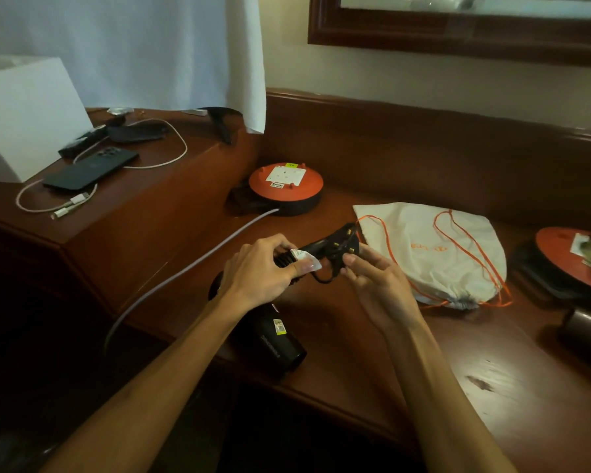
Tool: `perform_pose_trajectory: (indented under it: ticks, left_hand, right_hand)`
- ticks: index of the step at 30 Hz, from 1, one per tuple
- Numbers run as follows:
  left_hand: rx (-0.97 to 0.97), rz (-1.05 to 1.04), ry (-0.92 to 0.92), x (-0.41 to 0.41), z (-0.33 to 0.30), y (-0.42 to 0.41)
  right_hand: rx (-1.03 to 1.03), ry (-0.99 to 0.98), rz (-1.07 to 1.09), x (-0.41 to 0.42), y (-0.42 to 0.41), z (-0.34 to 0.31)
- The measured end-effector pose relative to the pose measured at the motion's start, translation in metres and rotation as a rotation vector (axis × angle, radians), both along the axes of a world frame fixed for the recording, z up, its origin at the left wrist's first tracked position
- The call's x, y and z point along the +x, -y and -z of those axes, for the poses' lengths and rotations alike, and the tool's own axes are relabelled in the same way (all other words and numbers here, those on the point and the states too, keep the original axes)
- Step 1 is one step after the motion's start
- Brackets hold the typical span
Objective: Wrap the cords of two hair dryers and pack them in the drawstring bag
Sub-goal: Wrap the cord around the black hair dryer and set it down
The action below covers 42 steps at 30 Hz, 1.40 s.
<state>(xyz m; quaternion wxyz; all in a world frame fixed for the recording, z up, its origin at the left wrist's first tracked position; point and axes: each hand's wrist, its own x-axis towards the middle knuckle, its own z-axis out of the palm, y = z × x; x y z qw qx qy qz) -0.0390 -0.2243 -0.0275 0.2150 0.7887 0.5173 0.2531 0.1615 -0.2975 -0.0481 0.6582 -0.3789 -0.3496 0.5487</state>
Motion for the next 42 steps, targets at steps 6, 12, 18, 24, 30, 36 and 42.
perform_pose_trajectory:
  ticks: [6, 12, 18, 24, 30, 36, 42]
  left_hand:
    - [-0.005, 0.037, -0.015, -0.003, 0.0, 0.001]
    - [-0.067, 0.103, -0.122, -0.002, -0.004, -0.007]
    - [-0.036, 0.097, -0.229, 0.006, -0.003, -0.001]
    - [-0.064, 0.152, -0.309, 0.013, -0.005, -0.005]
    - [-0.091, 0.264, -0.437, 0.018, -0.008, -0.01]
    - [-0.132, 0.411, -0.649, 0.028, -0.014, -0.009]
    - [0.035, 0.321, -0.679, 0.028, -0.021, 0.013]
  right_hand:
    - [0.071, 0.277, -0.035, 0.011, -0.001, -0.006]
    - [0.088, 0.795, -0.018, 0.027, -0.007, -0.01]
    - [-0.035, 1.144, 0.193, 0.04, -0.01, 0.009]
    - [0.045, 1.294, -0.05, 0.055, -0.003, -0.001]
    - [-0.088, 1.459, -0.103, 0.054, 0.007, 0.005]
    - [-0.088, 1.642, -0.103, 0.051, 0.014, 0.024]
    - [-0.115, 1.451, -0.218, 0.048, 0.013, 0.002]
